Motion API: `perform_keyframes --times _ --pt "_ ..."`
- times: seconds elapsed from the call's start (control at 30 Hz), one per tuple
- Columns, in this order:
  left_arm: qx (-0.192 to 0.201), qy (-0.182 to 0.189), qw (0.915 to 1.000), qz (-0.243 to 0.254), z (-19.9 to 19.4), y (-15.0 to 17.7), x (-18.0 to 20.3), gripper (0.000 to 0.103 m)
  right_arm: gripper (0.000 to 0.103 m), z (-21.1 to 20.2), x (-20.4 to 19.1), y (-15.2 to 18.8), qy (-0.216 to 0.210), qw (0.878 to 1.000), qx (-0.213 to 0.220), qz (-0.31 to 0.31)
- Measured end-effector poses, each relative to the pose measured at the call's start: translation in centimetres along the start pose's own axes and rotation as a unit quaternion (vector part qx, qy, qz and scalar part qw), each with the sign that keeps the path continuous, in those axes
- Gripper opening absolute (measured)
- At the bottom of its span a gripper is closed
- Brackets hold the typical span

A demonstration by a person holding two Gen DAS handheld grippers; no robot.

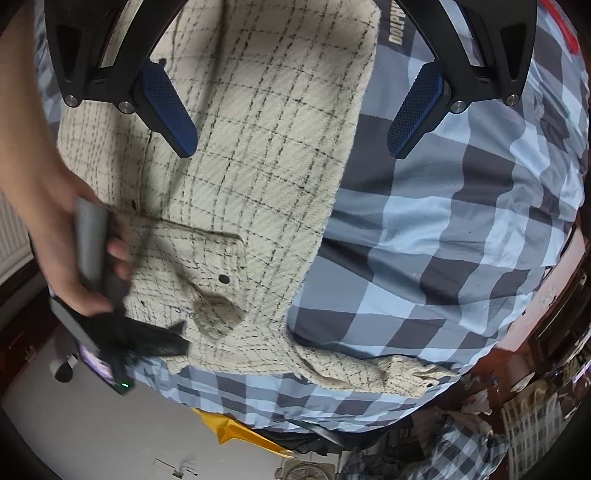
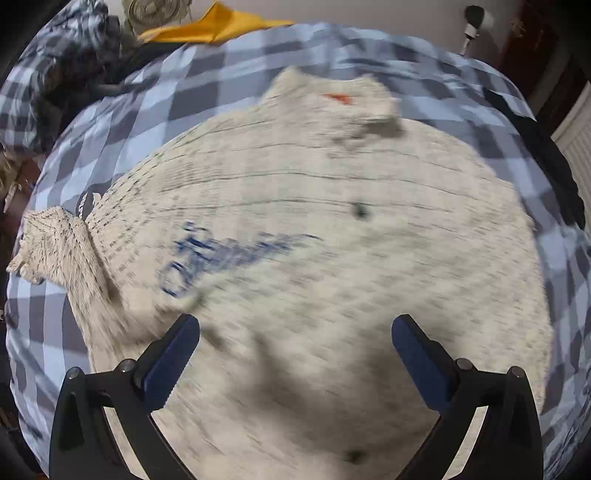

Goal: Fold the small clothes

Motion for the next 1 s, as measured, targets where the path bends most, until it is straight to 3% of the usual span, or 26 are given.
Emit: perform_keyframes --times 0.07,0.17,0.3,0.37,0.47,0.6,0.63,0.73,0.83,1.0 --pt "-0.003 0.006 1.0 -0.004 0.1 -0.1 0.0 0.103 0.101 0.7 -1.4 -0.7 -0.017 1.0 0.002 0.007" --pt "-0.004 0.014 0.9998 -0.009 -0.1 -0.1 0.2 0.103 0.101 1.9 -3.0 0.6 -0.049 0.998 -0.035 0.003" --pt "0.0 0.023 0.9997 -0.007 -0.4 -0.1 0.7 0.103 0.101 2.7 -3.2 4.2 -0.048 0.998 -0.044 -0.023" --pt "0.001 0.022 0.9997 -0.005 -0.4 -0.1 0.8 0.103 0.101 3.8 -3.2 5.9 -0.022 0.997 -0.042 -0.054" --pt "-0.004 0.019 0.9998 -0.005 -0.2 0.0 0.6 0.103 0.101 4.6 -2.9 6.9 -0.003 0.998 -0.004 -0.065" --pt "-0.002 0.016 0.9998 -0.008 -0.4 0.0 0.3 0.103 0.101 4.7 -2.1 6.9 -0.03 0.997 -0.047 -0.051" --pt "0.0 0.016 0.9998 -0.009 -0.5 0.0 0.3 0.103 0.101 3.9 -1.6 6.4 -0.047 0.997 -0.043 -0.043" --pt "0.001 0.018 0.9998 -0.01 -0.6 -0.1 0.4 0.103 0.101 -1.4 2.9 3.9 -0.084 0.994 0.07 0.021" --pt "-0.002 0.02 0.9998 -0.006 -0.3 0.1 0.8 0.103 0.101 -2.2 7.5 3.9 -0.036 0.995 0.076 0.047" --pt "0.002 0.008 1.0 0.0 -0.1 0.1 0.6 0.103 0.102 2.7 11.2 7.4 0.028 0.998 -0.001 0.049"
Point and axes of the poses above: each gripper's, at about its wrist camera, not at the fingertips, and z roughly the way its jaws point, x to its right, y to its underside, the point moved 10 cm from there along z, roughly the way its jaws point, and after that the axes turned 7 degrees about -z, right-handed, at the moved point
